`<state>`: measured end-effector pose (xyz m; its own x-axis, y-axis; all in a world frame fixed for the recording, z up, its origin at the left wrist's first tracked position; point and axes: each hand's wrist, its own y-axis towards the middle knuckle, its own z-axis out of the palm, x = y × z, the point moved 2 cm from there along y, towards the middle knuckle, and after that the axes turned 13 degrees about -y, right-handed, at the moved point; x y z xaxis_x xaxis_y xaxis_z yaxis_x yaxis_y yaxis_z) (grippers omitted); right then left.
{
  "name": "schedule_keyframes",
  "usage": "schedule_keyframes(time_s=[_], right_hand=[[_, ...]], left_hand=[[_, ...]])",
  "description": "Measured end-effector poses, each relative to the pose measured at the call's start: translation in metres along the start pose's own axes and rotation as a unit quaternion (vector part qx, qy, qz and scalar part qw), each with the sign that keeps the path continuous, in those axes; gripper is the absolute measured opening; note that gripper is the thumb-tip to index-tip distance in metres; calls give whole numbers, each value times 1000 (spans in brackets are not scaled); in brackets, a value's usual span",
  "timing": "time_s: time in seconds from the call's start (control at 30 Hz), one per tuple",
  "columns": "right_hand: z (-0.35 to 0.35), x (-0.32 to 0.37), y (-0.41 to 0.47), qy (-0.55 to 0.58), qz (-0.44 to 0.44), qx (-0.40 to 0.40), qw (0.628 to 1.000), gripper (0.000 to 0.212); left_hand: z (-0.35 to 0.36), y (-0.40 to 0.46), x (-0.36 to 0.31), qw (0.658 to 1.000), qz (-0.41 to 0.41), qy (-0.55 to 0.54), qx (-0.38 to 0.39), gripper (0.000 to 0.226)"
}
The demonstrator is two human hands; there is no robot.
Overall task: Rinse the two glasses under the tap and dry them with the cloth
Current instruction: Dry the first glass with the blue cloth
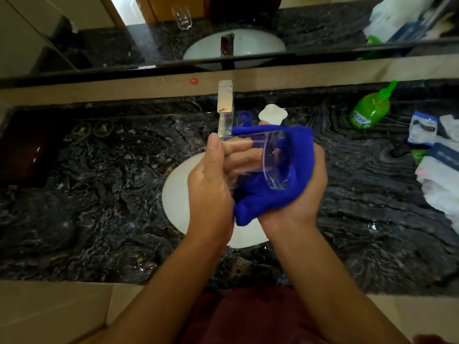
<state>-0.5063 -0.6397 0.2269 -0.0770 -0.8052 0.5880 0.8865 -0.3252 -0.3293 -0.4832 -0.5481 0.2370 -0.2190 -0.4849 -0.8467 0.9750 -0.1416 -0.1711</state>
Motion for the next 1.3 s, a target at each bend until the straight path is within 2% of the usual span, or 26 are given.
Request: schedule_keyframes(time_s=[0.13, 0.23, 0.33, 0.4, 0.47, 0.5, 0.53, 0.6, 0.67, 0.7, 0.73, 0.77, 0.87, 0.93, 1.0, 1.1, 1.17, 1.23, 1.27, 1.3], right_hand=[[4, 17, -2, 7, 26, 51, 998, 36], [9, 27, -8, -21, 13, 96, 995, 41], [8, 28, -12, -78, -17, 93, 992, 48], [6, 23, -16, -130, -50, 39, 990, 47], [2, 18, -20, -176, -102, -2, 979, 71], [1, 15, -22, -222, -144, -7, 964, 76], [1, 15, -25, -289, -202, -8, 936, 72], [3, 17, -30, -443, -329, -12, 834, 59], [4, 22, -28, -548, -407, -2, 731, 50], [6, 25, -26, -575, -414, 15, 706, 43], [8, 29, -22, -584, -398, 40, 707, 36], [8, 35, -18, -578, -363, 68, 728, 30], [8, 50, -1, -462, -157, 190, 852, 26], [9, 51, 4, -311, -15, 283, 907, 37], [10, 47, 5, -205, 62, 332, 919, 49], [4, 36, 6, -130, 85, 350, 924, 47], [0, 28, 5, -107, 90, 332, 933, 43], [-8, 19, 8, -167, 50, 245, 954, 24], [-13, 15, 12, -187, 41, 184, 964, 25], [-17, 12, 16, -204, 49, 125, 970, 38]], left_hand=[[8, -5, -13, 984, 142, 72, 81, 46], [12, -6, -16, 963, 217, 101, 122, 39], [10, -5, -17, 957, 234, 116, 126, 39], [8, -5, -17, 963, 219, 119, 104, 40], [7, -7, -16, 968, 202, 129, 79, 42], [8, -8, -15, 969, 195, 137, 68, 43], [9, -10, -15, 969, 191, 148, 55, 43], [10, -11, -17, 967, 183, 173, 31, 45], [9, -10, -20, 965, 171, 196, 18, 47], [8, -10, -22, 962, 175, 208, 22, 48], [7, -10, -24, 959, 184, 214, 33, 47], [5, -11, -26, 958, 190, 210, 49, 47], [2, -15, -30, 965, 178, 156, 115, 51], [2, -16, -30, 975, 129, 87, 156, 53], [4, -14, -29, 982, 83, 36, 168, 56], [8, -10, -22, 984, -2, -47, 169, 55], [6, -6, -15, 985, -43, -78, 151, 54], [6, -4, -10, 987, -79, -86, 114, 47], [8, -4, -8, 984, -104, -104, 97, 40], [10, -3, -7, 979, -129, -130, 84, 38]])
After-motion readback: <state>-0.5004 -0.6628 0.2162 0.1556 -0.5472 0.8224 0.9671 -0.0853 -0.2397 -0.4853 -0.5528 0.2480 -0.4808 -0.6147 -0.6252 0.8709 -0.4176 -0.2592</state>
